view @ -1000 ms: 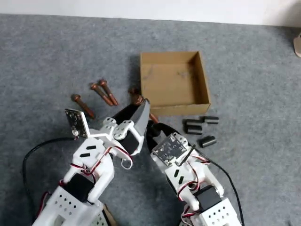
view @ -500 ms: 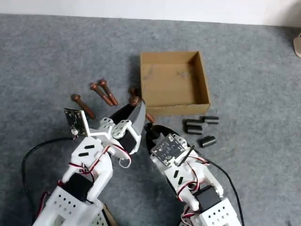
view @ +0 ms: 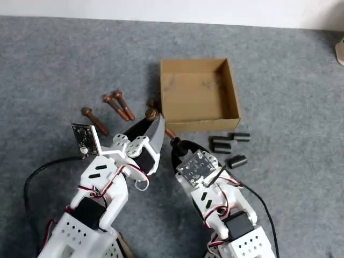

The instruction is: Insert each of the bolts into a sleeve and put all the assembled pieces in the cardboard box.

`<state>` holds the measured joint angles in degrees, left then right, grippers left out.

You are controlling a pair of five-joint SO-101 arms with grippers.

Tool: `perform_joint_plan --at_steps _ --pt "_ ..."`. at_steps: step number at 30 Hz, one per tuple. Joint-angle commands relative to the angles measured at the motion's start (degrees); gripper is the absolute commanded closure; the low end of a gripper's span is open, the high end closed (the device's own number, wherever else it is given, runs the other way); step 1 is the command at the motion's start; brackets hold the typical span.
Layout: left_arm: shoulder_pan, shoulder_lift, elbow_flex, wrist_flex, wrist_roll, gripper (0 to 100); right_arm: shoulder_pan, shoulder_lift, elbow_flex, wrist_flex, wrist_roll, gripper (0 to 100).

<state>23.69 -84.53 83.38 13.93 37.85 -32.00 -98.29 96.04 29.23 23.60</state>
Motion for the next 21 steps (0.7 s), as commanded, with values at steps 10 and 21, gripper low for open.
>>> perform_joint_plan --at_steps 10,21 --pt "2.33 -1.27 -4.00 0.53 -0.18 99 0.75 -1.01 8.04 -0.22 -0.62 99.2" --pt "6.81 -1.27 -2.95 3.87 -0.44 99 0.92 -1.45 8.04 -0.31 -0.62 99.2"
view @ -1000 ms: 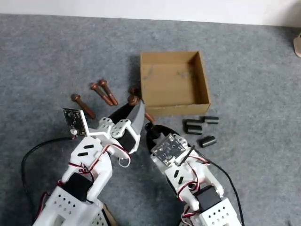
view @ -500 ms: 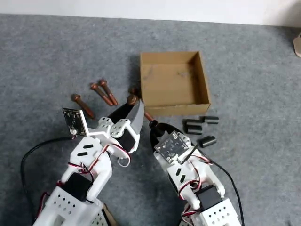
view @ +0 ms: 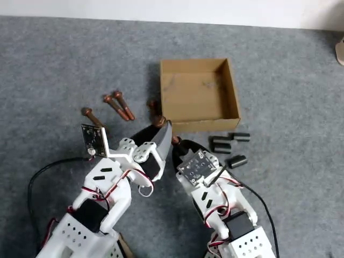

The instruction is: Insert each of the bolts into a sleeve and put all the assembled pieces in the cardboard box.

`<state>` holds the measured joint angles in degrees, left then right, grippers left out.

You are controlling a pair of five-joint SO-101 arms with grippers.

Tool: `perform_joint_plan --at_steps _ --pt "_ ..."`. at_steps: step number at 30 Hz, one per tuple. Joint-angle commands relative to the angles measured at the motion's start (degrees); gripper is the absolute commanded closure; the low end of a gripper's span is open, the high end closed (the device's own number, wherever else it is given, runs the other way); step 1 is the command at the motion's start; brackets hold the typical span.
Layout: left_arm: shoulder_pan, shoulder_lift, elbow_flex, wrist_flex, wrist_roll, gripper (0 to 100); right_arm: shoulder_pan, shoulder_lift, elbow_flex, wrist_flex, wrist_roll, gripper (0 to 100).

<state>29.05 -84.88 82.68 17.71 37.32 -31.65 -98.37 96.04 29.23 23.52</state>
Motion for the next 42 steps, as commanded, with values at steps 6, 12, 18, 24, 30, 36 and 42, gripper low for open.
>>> perform_joint_plan --at_steps 6,12,18,24,30,36,42 --pt "1.45 -0.92 1.27 0.09 0.09 99 2.86 -1.54 7.96 -4.26 -0.62 99.2" --pt "3.91 -0.92 4.44 -0.18 -0.18 99 5.32 -1.54 7.96 -6.29 -0.62 99.2" --pt "4.26 -0.92 4.00 -0.18 -17.14 98 5.49 -1.54 7.96 -6.20 -0.62 99.2" --pt "4.35 -0.92 4.62 -0.26 -17.76 73 5.49 -1.27 7.96 -6.20 -0.88 99.2" --pt "3.38 -0.92 5.32 0.00 -17.76 47 5.58 -0.92 7.96 -6.11 -6.07 99.2" --pt "-5.85 -0.92 4.97 -0.18 -17.76 45 12.26 -0.92 7.96 -6.11 -6.24 99.2" --pt "-19.82 -0.92 4.35 0.09 -18.02 48 13.05 -0.84 7.96 -6.02 -15.47 99.3"
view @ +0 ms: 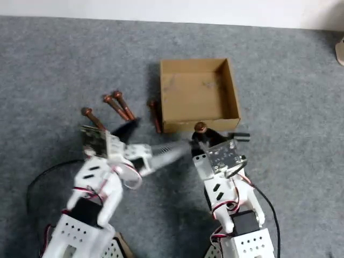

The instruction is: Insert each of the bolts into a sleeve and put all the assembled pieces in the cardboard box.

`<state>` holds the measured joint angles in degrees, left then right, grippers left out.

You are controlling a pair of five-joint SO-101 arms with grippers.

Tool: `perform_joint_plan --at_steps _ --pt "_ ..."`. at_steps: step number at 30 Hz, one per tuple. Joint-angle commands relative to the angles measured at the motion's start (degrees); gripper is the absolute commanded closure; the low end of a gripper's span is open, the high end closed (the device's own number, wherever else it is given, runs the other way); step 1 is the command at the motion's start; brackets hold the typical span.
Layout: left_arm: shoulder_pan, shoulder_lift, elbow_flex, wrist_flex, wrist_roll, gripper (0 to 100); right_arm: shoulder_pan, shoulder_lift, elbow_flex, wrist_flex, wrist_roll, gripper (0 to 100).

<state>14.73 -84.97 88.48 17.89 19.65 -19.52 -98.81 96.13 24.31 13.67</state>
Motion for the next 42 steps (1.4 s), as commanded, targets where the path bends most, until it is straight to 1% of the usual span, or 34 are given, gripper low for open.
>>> perform_joint_plan --at_steps 1,3,6,9,12,15,19,28,29,34,42 --pt "-7.34 -0.57 -0.66 0.62 -0.35 49 0.92 -0.40 7.87 -1.10 -6.95 99.3" --pt "-11.21 -0.84 1.98 2.20 -0.26 51 0.75 -0.40 7.87 -1.10 -7.12 99.3" --pt "-14.55 -0.84 6.55 2.81 -0.18 53 0.57 -0.40 7.78 -0.75 -7.12 99.3" --pt "-15.34 -0.84 8.04 2.81 -0.26 55 0.48 -0.40 7.08 2.68 -7.38 99.3" --pt "-15.25 -0.84 8.48 2.81 -0.44 55 0.48 -0.04 2.86 5.41 -7.56 99.3" --pt "-15.34 -0.84 9.19 2.81 -0.53 55 0.48 3.82 -0.84 6.46 -7.56 99.3" --pt "-15.43 -0.84 9.19 2.99 -0.53 55 0.48 16.57 -8.13 4.18 -7.56 99.3" --pt "-15.52 -0.31 9.19 3.08 -0.53 55 0.48 54.20 -31.43 -5.58 -7.74 99.3" --pt "-15.52 -0.31 9.19 3.08 -0.53 55 0.31 57.54 -34.33 -5.67 -8.18 99.3" --pt "-15.52 -0.31 9.19 3.16 -0.53 55 -1.45 71.08 -49.45 -5.67 -15.30 99.3" --pt "-15.52 -0.31 9.19 3.16 -0.53 55 -2.59 91.03 -68.35 -5.67 -15.38 99.3"
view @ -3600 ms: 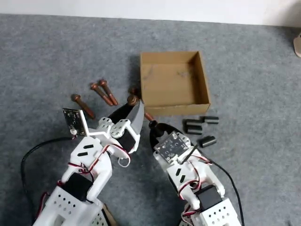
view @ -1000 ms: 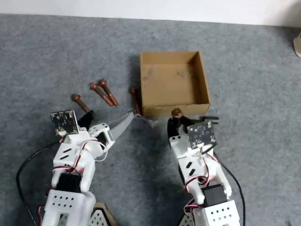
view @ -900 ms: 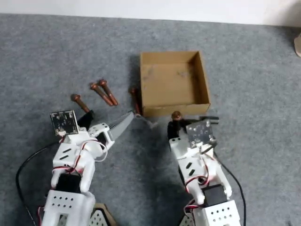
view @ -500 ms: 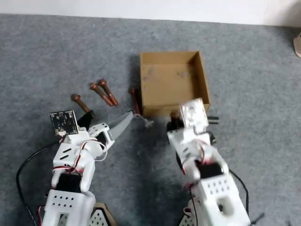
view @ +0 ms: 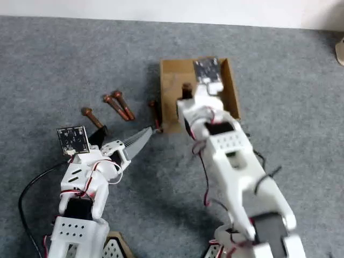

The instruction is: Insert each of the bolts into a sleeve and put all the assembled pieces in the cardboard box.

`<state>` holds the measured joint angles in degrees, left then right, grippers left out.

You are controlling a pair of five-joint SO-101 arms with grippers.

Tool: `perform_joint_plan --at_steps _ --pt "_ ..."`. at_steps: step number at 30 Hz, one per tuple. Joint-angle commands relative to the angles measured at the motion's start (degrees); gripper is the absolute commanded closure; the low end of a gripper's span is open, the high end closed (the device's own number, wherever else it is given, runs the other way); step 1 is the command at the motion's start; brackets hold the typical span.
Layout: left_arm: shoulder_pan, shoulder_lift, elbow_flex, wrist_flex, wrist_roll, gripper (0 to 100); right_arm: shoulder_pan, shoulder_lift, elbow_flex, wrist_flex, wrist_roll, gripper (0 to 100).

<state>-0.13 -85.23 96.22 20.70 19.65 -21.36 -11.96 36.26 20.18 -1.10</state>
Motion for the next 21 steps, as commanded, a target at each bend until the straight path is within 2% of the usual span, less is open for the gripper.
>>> perform_joint_plan --at_steps 1,6,12,17,21 --pt "-0.66 -0.04 1.45 0.35 -0.53 55 -0.75 6.55 -10.15 -1.54 -0.62 99.3" --pt "-0.66 -0.04 1.45 0.35 -0.53 55 -0.57 16.75 -17.89 -1.63 -0.62 99.3" --pt "-0.66 -0.04 1.45 0.35 -0.53 55 -2.68 26.51 -20.09 -1.36 -0.53 98.6" --pt "-0.66 -0.04 1.45 0.35 -0.53 55 -6.64 27.21 -20.62 8.31 -0.88 84.0" --pt "-0.66 -0.48 1.45 1.85 -0.53 55 -5.58 23.43 -24.13 12.09 -0.97 85.2"
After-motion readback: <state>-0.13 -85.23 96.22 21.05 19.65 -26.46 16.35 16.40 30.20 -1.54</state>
